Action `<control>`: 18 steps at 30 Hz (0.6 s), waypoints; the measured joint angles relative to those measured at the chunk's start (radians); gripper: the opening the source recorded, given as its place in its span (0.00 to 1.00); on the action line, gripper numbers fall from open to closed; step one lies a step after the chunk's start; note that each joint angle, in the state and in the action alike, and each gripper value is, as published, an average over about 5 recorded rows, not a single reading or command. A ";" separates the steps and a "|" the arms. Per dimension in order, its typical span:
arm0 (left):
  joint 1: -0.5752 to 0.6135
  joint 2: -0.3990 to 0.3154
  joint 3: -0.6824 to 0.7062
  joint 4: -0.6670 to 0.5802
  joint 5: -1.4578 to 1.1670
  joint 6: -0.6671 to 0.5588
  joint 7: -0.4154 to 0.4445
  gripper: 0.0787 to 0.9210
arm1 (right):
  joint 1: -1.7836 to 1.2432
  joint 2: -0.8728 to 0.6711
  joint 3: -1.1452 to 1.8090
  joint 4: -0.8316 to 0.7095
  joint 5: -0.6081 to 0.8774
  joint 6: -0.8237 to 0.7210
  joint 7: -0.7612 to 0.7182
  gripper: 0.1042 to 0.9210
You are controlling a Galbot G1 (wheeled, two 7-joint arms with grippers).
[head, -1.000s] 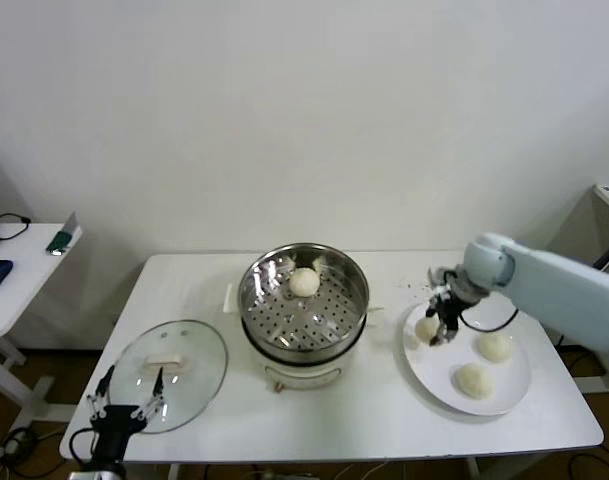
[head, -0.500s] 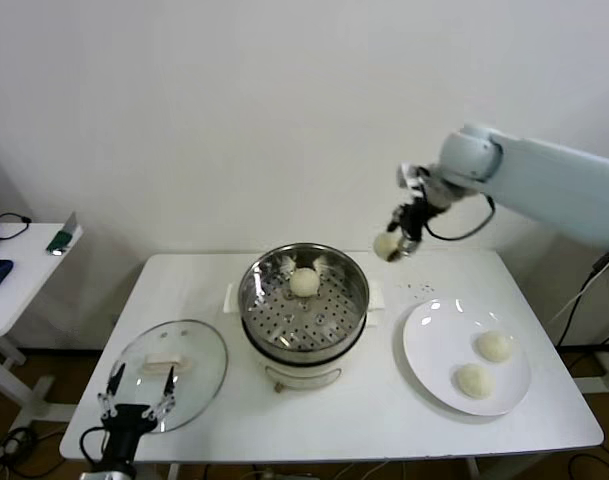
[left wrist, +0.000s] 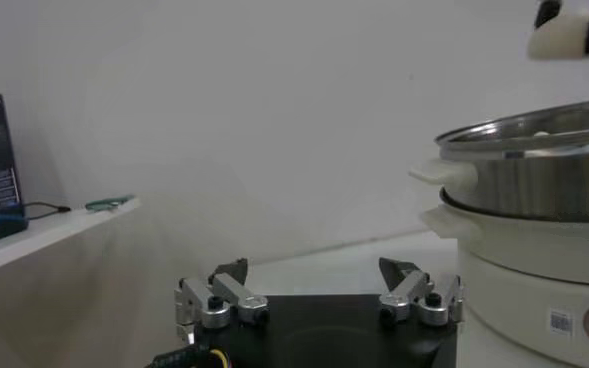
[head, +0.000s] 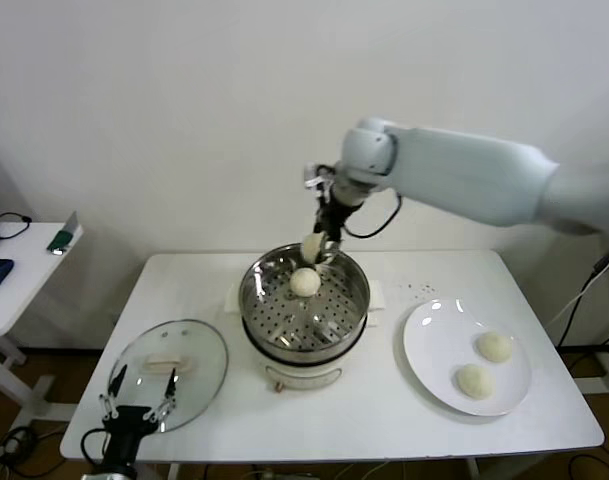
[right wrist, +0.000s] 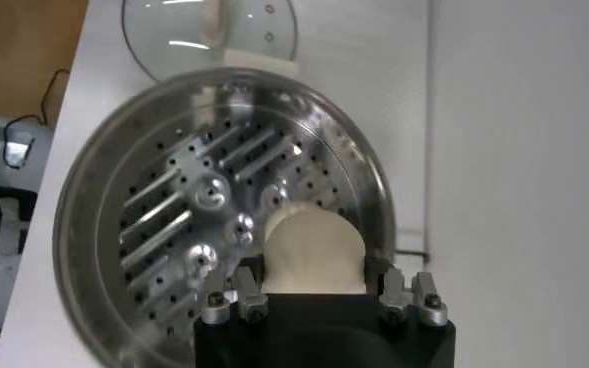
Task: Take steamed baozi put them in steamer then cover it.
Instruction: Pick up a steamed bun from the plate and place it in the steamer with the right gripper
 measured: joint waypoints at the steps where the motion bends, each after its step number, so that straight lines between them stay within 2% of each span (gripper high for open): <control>1: 0.000 -0.001 0.000 0.001 0.000 0.000 0.000 0.88 | -0.010 0.014 -0.001 -0.005 -0.001 -0.002 0.002 0.66; 18: 0.000 0.008 -0.015 0.020 -0.016 -0.005 0.001 0.88 | -0.133 0.145 -0.012 -0.061 -0.029 -0.010 0.017 0.67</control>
